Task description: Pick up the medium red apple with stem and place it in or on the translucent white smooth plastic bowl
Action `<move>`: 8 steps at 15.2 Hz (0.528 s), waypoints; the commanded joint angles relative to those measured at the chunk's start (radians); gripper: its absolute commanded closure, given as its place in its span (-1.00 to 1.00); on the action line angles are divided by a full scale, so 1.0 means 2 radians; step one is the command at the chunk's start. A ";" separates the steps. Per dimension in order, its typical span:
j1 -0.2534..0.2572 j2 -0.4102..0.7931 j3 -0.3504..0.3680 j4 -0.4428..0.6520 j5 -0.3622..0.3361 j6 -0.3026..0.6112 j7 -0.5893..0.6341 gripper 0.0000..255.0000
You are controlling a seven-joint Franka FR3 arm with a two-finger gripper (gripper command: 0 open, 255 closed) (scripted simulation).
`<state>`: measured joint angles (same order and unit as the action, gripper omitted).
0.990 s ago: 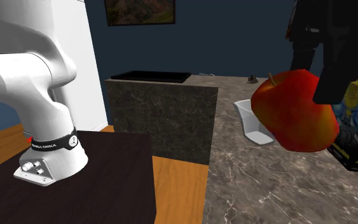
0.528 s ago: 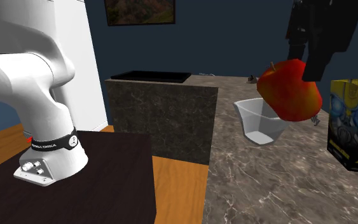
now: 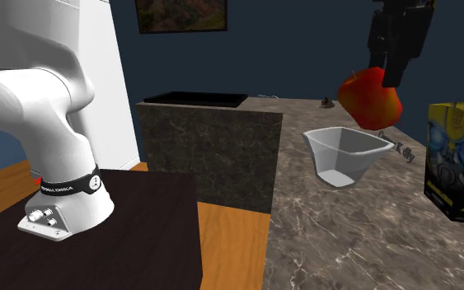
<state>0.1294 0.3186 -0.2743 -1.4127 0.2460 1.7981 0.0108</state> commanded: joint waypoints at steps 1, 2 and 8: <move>0.010 0.018 0.007 0.028 0.001 -0.008 0.020 1.00; 0.015 0.027 0.010 0.043 0.001 -0.011 0.030 1.00; 0.041 0.098 0.026 0.159 0.003 -0.047 0.090 1.00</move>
<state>0.2011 0.4858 -0.2279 -1.1398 0.2507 1.7151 0.1660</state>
